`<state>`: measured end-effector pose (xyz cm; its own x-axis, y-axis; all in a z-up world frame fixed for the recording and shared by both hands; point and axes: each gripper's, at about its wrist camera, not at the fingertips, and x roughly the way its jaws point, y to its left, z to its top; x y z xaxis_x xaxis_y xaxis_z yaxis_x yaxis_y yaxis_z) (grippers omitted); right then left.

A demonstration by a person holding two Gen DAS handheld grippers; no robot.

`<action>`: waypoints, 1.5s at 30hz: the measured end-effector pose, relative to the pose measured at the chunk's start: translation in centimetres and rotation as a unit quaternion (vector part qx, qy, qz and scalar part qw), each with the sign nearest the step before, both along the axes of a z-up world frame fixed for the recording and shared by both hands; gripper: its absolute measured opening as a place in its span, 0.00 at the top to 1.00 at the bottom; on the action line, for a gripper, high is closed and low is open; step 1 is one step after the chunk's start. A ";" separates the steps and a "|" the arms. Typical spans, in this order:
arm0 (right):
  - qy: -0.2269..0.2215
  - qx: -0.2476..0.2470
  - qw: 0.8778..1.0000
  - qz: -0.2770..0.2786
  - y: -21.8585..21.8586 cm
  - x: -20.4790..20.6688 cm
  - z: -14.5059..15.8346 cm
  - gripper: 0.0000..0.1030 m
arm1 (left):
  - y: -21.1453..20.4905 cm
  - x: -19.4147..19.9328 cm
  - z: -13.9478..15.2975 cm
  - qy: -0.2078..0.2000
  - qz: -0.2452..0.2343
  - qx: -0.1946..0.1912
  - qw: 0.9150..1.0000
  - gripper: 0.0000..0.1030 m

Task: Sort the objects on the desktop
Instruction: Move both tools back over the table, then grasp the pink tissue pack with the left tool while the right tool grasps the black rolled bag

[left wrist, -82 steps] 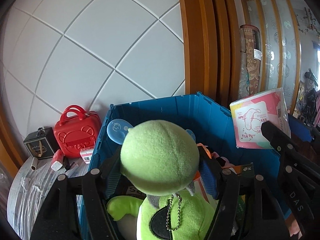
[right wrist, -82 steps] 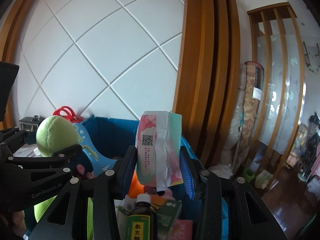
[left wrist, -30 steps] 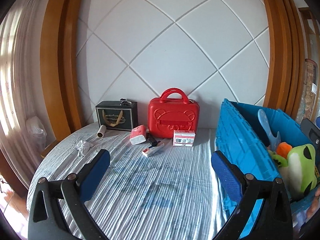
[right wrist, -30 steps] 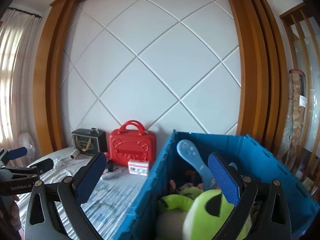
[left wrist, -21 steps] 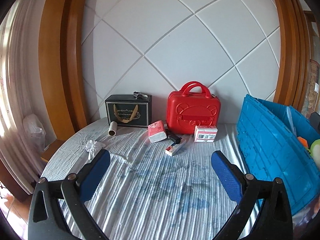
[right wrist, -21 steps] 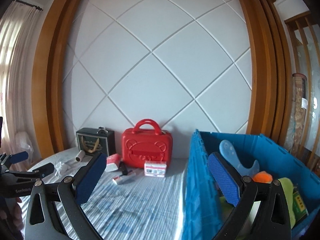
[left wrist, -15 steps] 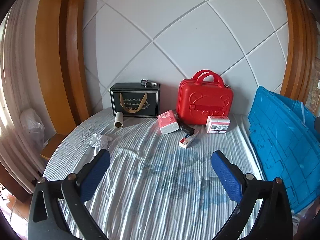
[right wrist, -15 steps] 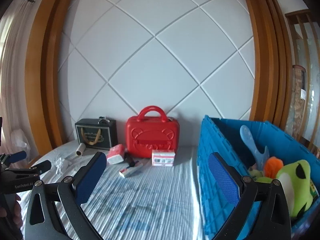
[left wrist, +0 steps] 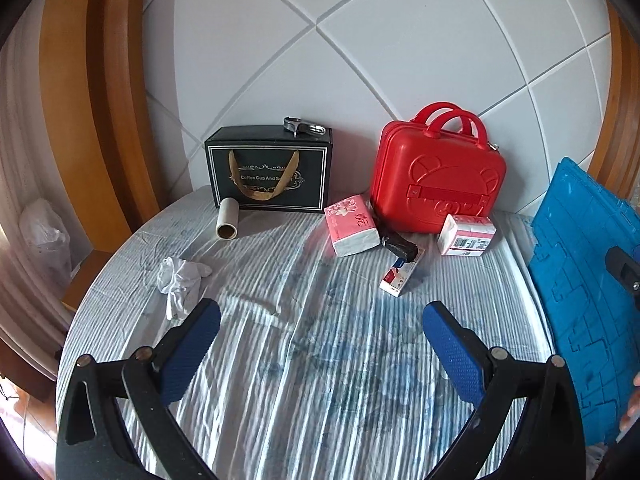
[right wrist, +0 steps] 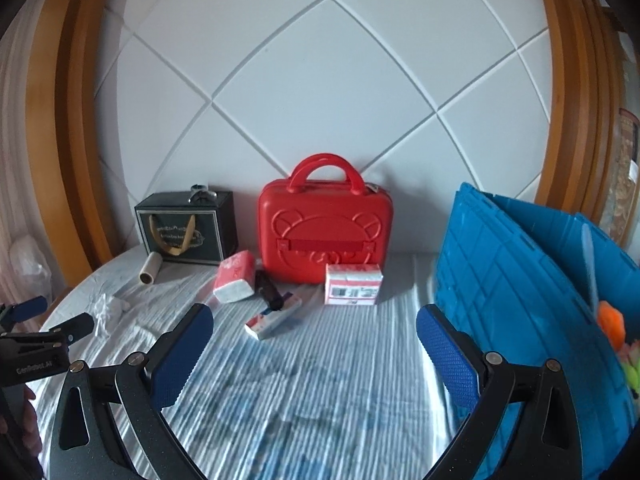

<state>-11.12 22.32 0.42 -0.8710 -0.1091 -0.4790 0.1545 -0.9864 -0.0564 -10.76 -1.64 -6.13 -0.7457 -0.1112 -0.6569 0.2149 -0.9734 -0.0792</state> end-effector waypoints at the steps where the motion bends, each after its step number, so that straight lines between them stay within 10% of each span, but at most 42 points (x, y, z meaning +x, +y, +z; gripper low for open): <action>1: -0.009 0.002 1.000 0.003 0.0 -1.8 -0.6 0.00 | -0.1 -1.7 -0.8 -0.010 -0.001 0.006 1.000 0.00; 8: -0.075 0.014 0.997 0.018 -0.3 -13.4 -7.0 0.00 | -1.2 -14.0 -8.0 -0.077 -0.011 0.060 0.995 0.00; 22: -0.131 0.014 0.991 0.037 -2.8 -28.2 -18.8 0.00 | -1.8 -35.0 -20.6 -0.145 -0.029 0.047 0.988 0.00; 34: -0.167 0.024 0.979 0.114 -9.6 -31.2 -22.9 0.01 | -5.4 -30.0 -23.1 -0.141 -0.002 0.006 0.990 0.11; 37: -0.178 0.048 0.976 0.115 -10.7 -31.6 -23.5 0.37 | -4.6 -28.5 -23.1 -0.145 -0.002 0.003 0.989 0.11; 38: -0.184 0.051 0.975 0.114 -10.9 -31.6 -23.7 0.63 | -4.2 -27.8 -23.1 -0.146 -0.004 0.000 0.989 0.11; 45: -0.210 0.023 0.971 0.111 -9.3 -27.9 -23.3 0.66 | -1.5 -20.1 -22.9 -0.175 -0.007 0.000 0.985 0.11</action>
